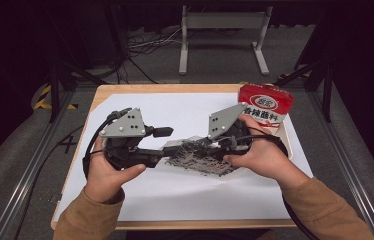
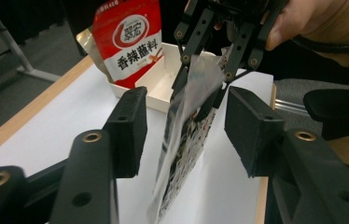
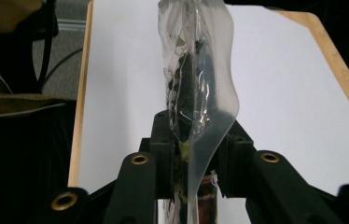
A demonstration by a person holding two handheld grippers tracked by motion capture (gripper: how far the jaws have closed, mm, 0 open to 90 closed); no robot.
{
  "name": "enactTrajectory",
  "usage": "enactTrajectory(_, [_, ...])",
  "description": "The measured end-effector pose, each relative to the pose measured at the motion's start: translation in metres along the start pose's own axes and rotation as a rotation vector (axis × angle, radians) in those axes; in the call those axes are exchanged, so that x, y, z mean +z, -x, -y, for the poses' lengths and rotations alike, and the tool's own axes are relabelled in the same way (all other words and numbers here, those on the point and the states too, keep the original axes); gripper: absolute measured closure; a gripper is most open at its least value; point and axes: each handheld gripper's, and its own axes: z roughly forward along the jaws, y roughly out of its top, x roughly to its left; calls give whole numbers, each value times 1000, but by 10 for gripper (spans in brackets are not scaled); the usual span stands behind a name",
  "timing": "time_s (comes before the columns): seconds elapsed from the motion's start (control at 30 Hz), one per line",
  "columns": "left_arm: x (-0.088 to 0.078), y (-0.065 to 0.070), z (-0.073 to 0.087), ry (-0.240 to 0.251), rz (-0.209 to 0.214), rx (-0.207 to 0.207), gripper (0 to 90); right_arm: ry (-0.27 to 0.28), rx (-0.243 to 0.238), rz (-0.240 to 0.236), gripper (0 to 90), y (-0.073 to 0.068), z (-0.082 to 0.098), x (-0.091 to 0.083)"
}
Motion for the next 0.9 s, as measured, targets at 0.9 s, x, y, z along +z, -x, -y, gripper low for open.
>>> enactTrajectory(0.9, [-30,-25,20,55,-116,-76,361,311,144,144,714,19,26,-56])
